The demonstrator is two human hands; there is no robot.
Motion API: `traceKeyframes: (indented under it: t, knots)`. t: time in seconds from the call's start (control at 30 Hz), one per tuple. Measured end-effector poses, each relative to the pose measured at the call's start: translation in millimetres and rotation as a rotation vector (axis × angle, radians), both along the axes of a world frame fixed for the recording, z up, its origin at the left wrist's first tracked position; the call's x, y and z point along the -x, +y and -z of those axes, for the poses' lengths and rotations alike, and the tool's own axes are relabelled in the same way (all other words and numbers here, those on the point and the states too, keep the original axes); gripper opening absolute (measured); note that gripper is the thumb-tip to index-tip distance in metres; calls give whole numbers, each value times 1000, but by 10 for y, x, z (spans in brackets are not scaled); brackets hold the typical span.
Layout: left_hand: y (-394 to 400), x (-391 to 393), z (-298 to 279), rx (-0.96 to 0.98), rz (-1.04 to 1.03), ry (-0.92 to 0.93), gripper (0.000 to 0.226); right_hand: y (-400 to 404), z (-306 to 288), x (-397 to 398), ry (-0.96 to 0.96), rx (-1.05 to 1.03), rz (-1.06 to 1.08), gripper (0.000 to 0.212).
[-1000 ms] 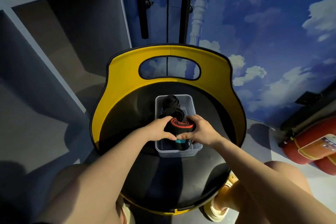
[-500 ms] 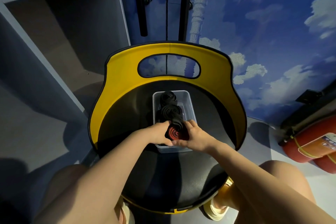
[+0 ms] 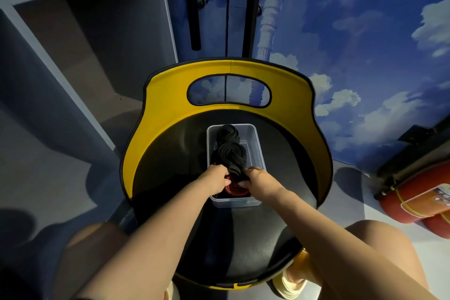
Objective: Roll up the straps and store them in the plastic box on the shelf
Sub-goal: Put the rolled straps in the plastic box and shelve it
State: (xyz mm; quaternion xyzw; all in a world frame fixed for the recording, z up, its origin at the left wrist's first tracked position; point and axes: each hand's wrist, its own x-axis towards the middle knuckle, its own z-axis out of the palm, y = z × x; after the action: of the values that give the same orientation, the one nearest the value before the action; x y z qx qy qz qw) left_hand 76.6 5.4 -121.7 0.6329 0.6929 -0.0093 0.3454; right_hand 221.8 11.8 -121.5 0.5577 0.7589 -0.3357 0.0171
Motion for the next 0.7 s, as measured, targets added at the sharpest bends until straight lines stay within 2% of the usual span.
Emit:
traceKeyframes:
  t: [0.1, 0.23, 0.47, 0.7]
  knots:
    - [-66, -8, -71, -37, -11, -13, 43, -35, -75, -21, -12, 5, -17, 38]
    - [-155, 187, -299, -209, -60, -81, 45, -42, -328, -116, -34, -59, -54, 43]
    - [-204, 851, -1023, -425, 105, 201, 63, 66, -990, 23, 10, -294, -119, 70]
    - [-441, 1408, -1675, -506, 27, 303, 70, 104, -1653, 617, 34, -557, -276, 77]
